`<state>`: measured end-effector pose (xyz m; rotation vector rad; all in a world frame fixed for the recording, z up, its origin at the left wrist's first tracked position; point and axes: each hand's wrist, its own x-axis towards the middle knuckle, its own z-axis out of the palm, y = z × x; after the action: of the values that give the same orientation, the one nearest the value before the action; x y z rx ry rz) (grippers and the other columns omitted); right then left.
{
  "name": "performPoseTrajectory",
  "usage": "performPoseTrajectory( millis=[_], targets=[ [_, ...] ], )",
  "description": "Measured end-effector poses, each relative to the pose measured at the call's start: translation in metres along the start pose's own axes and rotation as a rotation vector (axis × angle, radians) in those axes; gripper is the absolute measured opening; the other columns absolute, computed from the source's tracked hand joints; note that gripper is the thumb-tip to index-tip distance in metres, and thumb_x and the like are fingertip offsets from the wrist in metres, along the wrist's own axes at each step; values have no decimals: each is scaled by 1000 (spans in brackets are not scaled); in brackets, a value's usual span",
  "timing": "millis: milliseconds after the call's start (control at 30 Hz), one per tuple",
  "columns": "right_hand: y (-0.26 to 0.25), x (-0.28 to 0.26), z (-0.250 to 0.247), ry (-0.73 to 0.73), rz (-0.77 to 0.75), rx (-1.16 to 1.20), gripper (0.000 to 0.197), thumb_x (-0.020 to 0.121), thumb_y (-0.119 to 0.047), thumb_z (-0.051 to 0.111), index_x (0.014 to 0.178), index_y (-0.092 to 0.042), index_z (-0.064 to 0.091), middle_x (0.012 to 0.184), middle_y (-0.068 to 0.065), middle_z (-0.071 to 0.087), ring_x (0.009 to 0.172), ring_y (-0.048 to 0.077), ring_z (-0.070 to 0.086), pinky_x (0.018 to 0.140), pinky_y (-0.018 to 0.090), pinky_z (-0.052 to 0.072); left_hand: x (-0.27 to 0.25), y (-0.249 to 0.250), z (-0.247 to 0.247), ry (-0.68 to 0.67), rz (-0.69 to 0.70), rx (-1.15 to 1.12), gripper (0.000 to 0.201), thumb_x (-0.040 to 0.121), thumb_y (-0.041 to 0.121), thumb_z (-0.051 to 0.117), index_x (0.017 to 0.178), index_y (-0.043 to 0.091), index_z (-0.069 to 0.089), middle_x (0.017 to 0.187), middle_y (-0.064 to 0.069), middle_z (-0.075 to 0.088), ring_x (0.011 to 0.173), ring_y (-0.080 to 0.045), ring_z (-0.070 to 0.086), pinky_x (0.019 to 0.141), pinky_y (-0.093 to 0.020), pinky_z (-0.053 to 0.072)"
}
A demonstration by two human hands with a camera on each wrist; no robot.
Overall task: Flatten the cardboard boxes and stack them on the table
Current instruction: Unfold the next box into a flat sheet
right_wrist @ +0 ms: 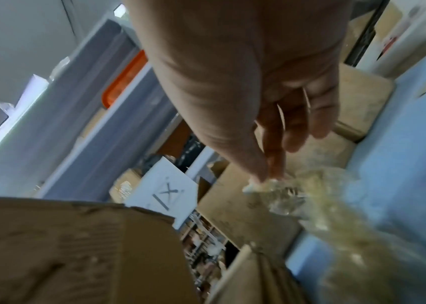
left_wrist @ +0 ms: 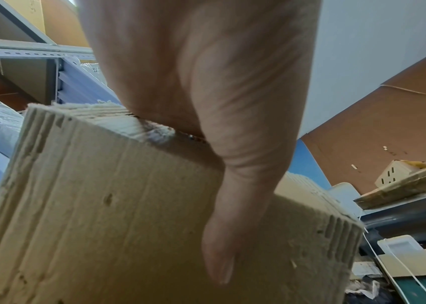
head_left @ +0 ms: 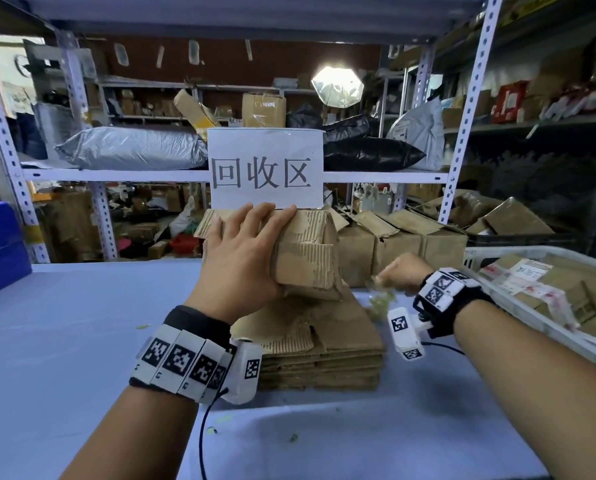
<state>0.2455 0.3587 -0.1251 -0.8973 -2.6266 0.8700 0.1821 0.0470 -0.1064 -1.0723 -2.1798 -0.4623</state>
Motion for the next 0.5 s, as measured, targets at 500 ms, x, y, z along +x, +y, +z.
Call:
performPoseTrajectory(
  millis=[500],
  targets=[
    [-30,-12,2,-68,-121,-560,21,97,-17,52,107,-7,67,106,14,66,91,28,63,80,34,53,-1,1,-5,-17,-13,19,116,63,58,81,159,39,18,157,2,32,150,-31,24,118,-65,20]
  ],
)
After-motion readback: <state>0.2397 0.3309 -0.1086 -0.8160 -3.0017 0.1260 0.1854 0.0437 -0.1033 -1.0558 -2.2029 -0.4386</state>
